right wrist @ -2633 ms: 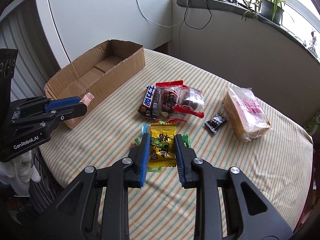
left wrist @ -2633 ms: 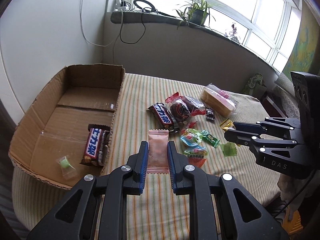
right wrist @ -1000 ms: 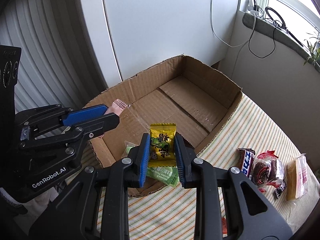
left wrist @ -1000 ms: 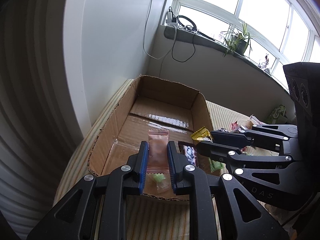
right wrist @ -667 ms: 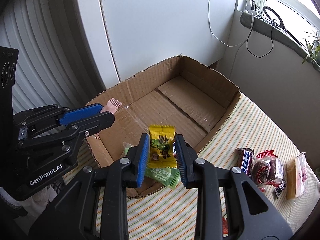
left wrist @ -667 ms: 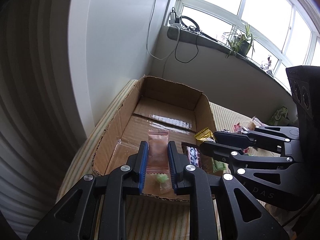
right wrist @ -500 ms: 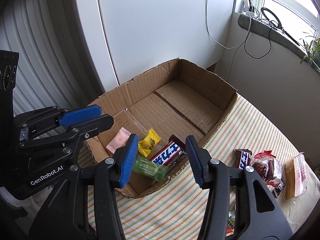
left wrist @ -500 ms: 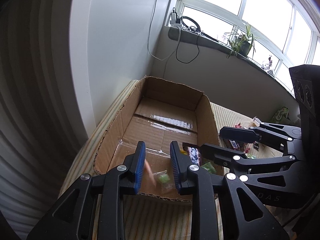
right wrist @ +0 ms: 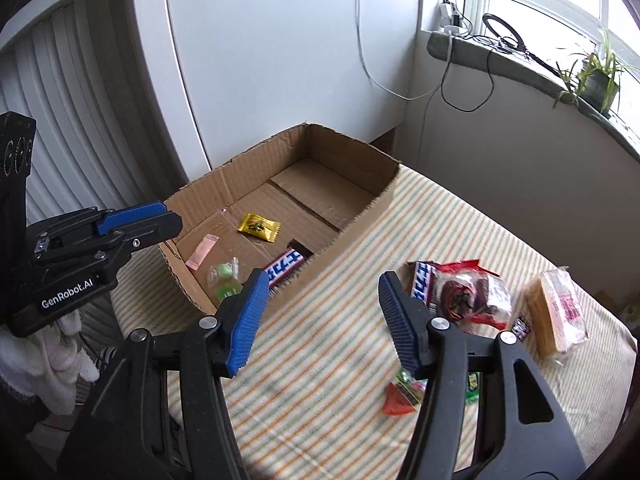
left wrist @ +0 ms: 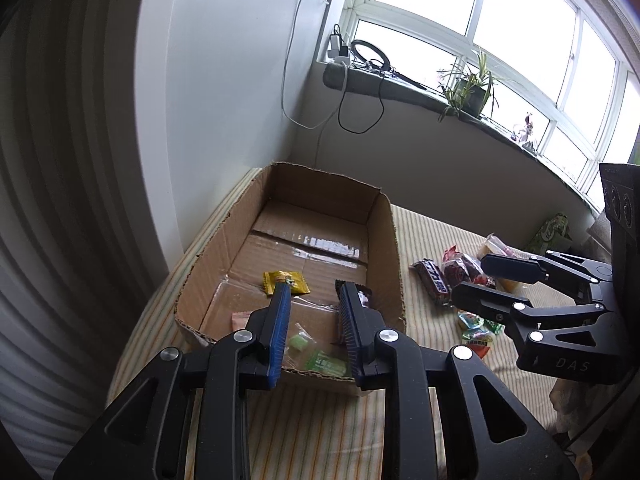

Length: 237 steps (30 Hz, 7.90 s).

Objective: Organize snacks
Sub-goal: 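Open both tools to drop the pink candy and yellow packet into the box, then move both open tools back over the remaining snacks, then grasp the red-bottomed candy bag with the left tool while the right tool grasps the green packet, then carry the red-bottomed bag and green packet over the box with both tools, then open both tools to drop the bag and green packet into the box, then move both open tools back over the remaining snacks, then grasp the clear green candy with the left tool while the right tool grasps the black packet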

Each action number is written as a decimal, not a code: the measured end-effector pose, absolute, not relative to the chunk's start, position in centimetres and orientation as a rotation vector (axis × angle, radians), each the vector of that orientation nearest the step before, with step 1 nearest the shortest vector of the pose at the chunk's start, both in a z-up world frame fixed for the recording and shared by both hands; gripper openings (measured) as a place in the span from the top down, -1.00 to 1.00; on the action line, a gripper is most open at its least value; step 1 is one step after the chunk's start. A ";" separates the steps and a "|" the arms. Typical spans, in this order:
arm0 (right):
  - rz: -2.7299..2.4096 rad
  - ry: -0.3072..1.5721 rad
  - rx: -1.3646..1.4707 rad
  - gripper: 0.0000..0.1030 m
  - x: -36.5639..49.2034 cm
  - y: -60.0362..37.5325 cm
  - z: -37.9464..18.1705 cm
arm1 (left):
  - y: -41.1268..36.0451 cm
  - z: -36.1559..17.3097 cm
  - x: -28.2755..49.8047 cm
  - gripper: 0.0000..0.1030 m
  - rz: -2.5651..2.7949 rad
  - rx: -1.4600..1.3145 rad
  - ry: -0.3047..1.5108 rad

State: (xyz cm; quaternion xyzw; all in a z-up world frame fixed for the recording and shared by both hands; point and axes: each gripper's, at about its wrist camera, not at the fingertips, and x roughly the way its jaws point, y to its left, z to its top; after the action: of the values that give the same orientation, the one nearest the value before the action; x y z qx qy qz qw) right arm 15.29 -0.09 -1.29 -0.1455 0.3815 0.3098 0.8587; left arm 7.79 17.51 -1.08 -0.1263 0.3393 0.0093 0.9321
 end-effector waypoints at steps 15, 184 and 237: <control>0.468 0.869 -0.252 -0.39 14.1 -14.9 -3.4 | 9.6 -1.5 8.3 0.18 -0.136 -0.242 0.735; 0.364 0.849 -0.121 -0.40 19.3 -17.8 -2.6 | 4.0 -3.8 10.8 -0.03 -0.280 -0.239 0.765; 0.294 0.988 -0.103 0.51 27.0 -14.5 -11.7 | -3.1 -10.2 17.7 0.23 -0.346 -0.124 0.904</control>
State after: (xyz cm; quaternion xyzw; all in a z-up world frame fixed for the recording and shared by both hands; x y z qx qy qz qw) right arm 27.02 -14.46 -11.69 -0.0493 0.4722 0.1404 0.8688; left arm 17.73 -3.06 -10.20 -0.0596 0.4341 -0.1662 0.8834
